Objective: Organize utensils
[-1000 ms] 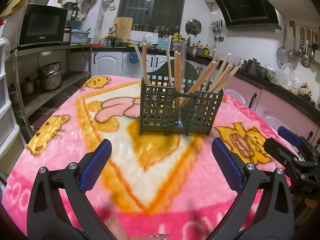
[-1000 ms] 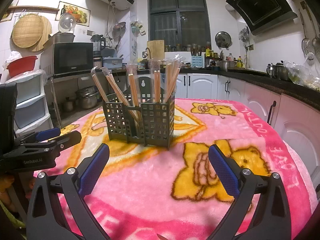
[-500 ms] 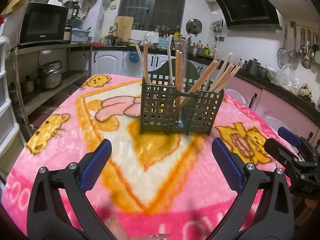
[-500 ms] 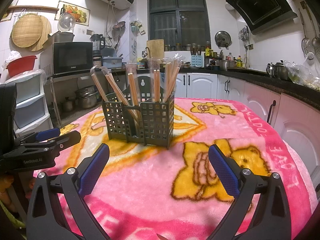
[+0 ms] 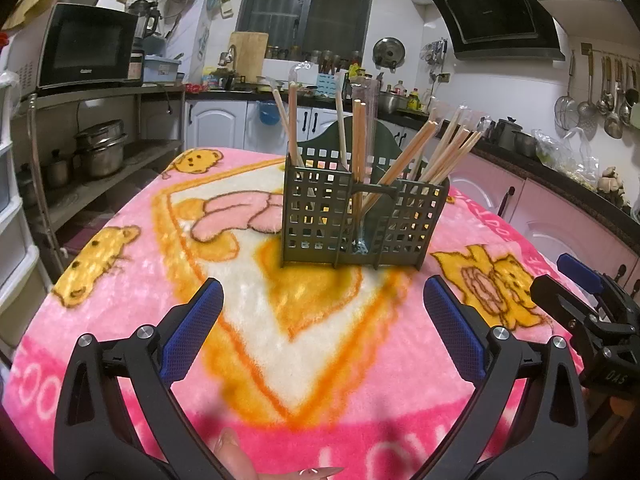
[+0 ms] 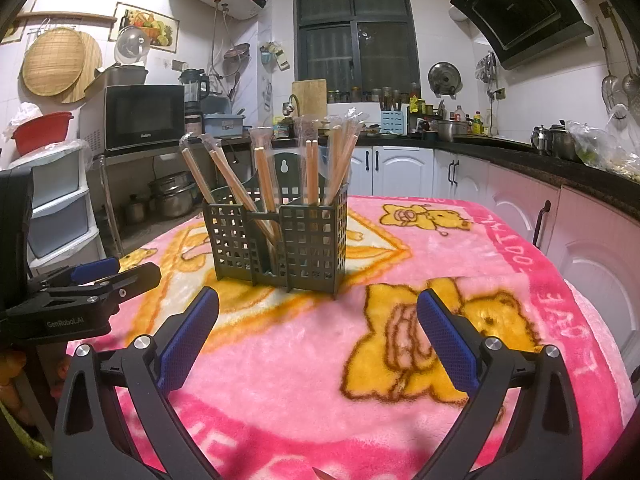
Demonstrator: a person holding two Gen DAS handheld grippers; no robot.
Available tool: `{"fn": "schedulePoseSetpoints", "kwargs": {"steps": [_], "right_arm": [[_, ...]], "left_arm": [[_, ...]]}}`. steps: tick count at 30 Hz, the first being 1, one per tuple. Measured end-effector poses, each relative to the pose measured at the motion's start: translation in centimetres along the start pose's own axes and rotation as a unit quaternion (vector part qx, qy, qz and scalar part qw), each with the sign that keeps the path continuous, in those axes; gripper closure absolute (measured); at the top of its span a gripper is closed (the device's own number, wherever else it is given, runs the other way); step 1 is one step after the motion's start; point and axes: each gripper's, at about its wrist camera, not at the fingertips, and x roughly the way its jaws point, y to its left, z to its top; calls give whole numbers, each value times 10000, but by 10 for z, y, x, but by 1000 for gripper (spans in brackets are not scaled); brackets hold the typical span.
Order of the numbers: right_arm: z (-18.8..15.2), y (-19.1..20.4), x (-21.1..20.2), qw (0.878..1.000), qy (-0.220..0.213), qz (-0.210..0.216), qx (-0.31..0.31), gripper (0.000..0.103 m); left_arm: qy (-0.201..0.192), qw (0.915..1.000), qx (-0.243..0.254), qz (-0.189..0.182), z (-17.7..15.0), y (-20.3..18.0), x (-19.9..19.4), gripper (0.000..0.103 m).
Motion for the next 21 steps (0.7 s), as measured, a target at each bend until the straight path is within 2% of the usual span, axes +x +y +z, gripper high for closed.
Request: {"fn": "schedulePoseSetpoints", "kwargs": {"steps": [21], "right_arm": [[0,0,-1,10000,-12,0,-3,7]], "left_arm": [[11,10000,-22,-18,-1,2,1,11]]}}
